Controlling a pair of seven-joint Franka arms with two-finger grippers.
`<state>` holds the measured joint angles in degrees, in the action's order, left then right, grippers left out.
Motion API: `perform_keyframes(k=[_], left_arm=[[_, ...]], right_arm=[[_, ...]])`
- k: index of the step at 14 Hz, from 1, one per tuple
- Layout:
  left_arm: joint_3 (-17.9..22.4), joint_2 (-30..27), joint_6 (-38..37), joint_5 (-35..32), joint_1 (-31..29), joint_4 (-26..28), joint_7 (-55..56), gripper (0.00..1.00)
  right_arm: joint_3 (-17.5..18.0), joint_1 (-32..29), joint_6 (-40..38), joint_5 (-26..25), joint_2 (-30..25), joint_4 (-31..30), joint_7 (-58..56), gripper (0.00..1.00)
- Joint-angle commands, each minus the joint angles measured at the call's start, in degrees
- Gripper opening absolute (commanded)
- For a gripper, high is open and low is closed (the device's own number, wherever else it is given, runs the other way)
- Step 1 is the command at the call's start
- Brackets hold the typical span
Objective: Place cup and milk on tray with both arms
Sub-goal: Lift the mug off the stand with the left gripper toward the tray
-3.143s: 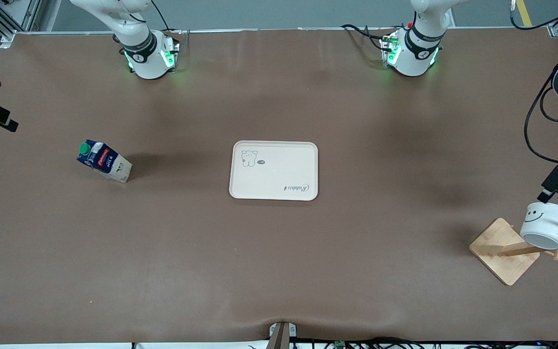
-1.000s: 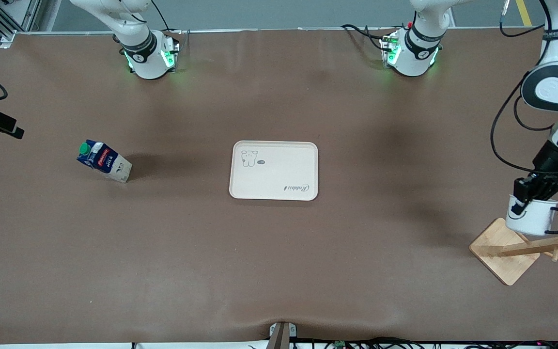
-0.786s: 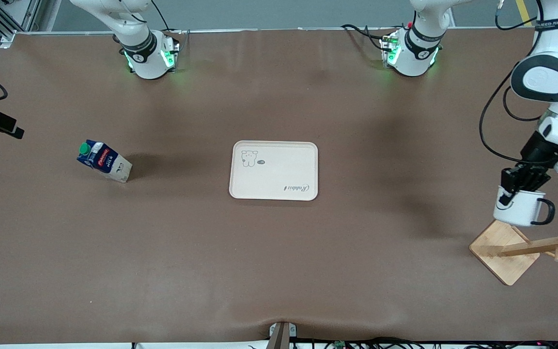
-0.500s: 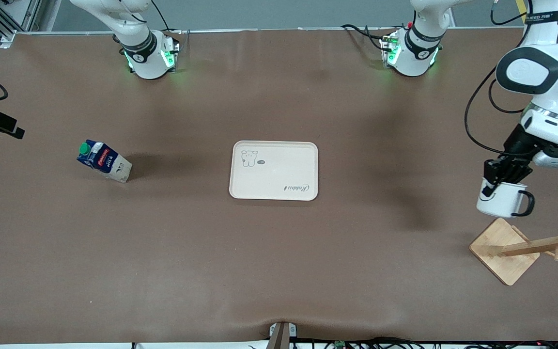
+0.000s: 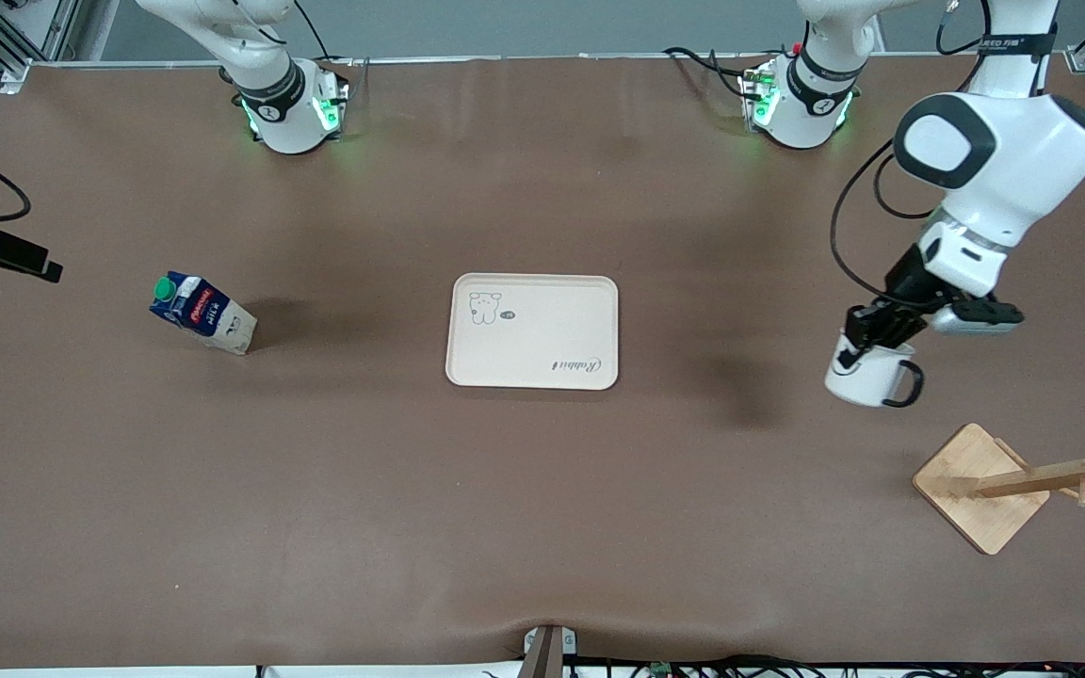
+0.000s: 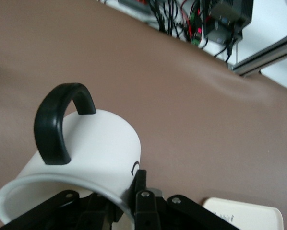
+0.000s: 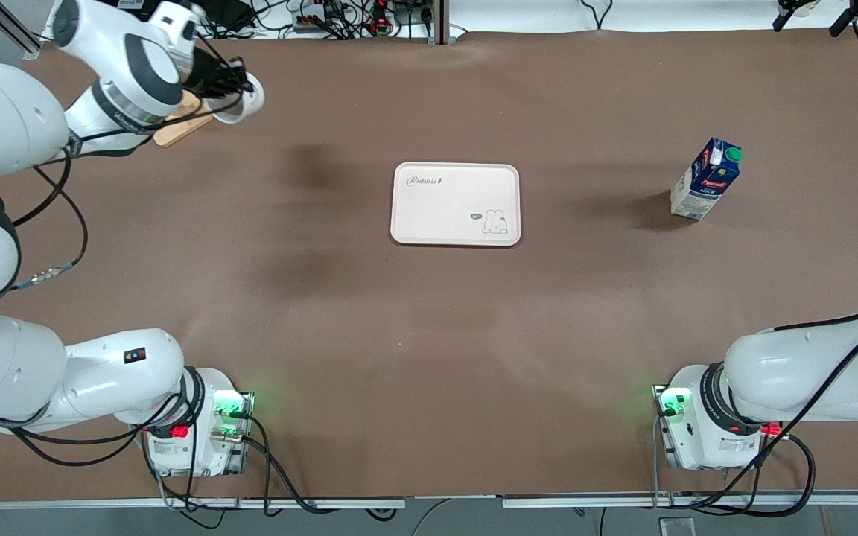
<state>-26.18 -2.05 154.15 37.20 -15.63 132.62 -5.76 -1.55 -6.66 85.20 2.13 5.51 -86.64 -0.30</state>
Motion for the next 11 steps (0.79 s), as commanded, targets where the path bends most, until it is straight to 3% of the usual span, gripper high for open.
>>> perform_keyframes(k=[1,3,5,8,11], left_arm=[[-2.8,1.4,-7.9,-9.1,-0.3,-4.1,13.4,0.00],[-5.4,3.0,-16.1,-18.7,-0.2,-7.8,24.1,0.00],[-10.2,4.3,-20.0,-23.5,-0.2,-9.8,33.2,0.00],[-15.5,7.0,-21.3,-24.0,0.3,-10.5,40.8,0.00],[-15.7,10.7,-25.9,-24.1,4.3,-12.7,44.8,0.00]], right_arm=[[0.4,-0.6,-0.6,0.2,0.5,0.5,-0.1,1.00],[0.5,0.1,0.1,-0.5,2.5,1.0,-0.4,1.00],[0.6,0.2,-0.1,-0.2,2.8,1.0,-0.3,1.00],[0.6,-0.5,0.1,0.5,4.7,0.8,0.3,1.00],[0.6,-0.2,-0.1,0.2,7.2,0.8,0.2,1.00]])
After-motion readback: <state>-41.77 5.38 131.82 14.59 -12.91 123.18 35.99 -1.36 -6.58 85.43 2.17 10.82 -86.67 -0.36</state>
